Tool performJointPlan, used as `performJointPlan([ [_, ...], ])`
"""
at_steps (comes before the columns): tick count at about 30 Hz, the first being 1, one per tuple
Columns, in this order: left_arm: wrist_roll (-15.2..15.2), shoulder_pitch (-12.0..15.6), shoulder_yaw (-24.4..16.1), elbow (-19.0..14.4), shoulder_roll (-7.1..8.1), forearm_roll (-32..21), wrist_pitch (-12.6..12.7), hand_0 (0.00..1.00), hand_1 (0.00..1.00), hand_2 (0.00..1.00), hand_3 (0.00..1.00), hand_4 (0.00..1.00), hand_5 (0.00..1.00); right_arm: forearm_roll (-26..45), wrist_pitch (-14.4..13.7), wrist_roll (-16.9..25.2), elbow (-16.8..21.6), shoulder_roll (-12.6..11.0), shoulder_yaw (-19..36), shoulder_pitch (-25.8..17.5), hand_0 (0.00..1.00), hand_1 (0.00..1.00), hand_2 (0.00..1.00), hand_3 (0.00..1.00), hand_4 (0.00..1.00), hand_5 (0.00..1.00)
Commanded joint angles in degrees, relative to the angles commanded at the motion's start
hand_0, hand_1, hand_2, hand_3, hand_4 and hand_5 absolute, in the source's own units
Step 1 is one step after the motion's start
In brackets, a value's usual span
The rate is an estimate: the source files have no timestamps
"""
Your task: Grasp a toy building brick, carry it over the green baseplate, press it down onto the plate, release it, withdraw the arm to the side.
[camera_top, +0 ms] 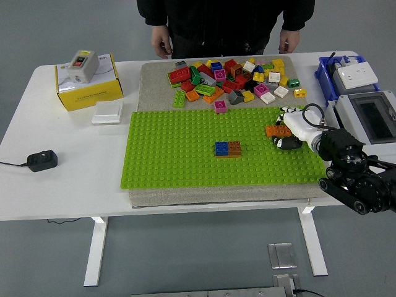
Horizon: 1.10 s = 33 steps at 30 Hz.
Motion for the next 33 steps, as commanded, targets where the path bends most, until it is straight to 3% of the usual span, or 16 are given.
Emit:
performJointPlan([
  [25, -0.44, 0.05, 2.83, 0.00, -0.03, -2.14, 0.39, 0.635, 0.606, 0.568, 0.679, 0.428, 0.524, -0.72, -1.48, 1.28, 0.43, -0.49, 0.63, 0.07, 0.827, 0.949, 0.993, 0.666, 0.612, 0.518],
  [33, -0.46, 0.14, 2.43, 0.00, -0.19, -1.75, 0.35, 0.634, 0.605, 0.570, 0.685, 0.435, 0.530, -0.87, -1.35, 0.53, 5.53, -3.66, 3.12, -0.89, 0.826, 0.946, 0.989, 0.662, 0.617, 0.514],
])
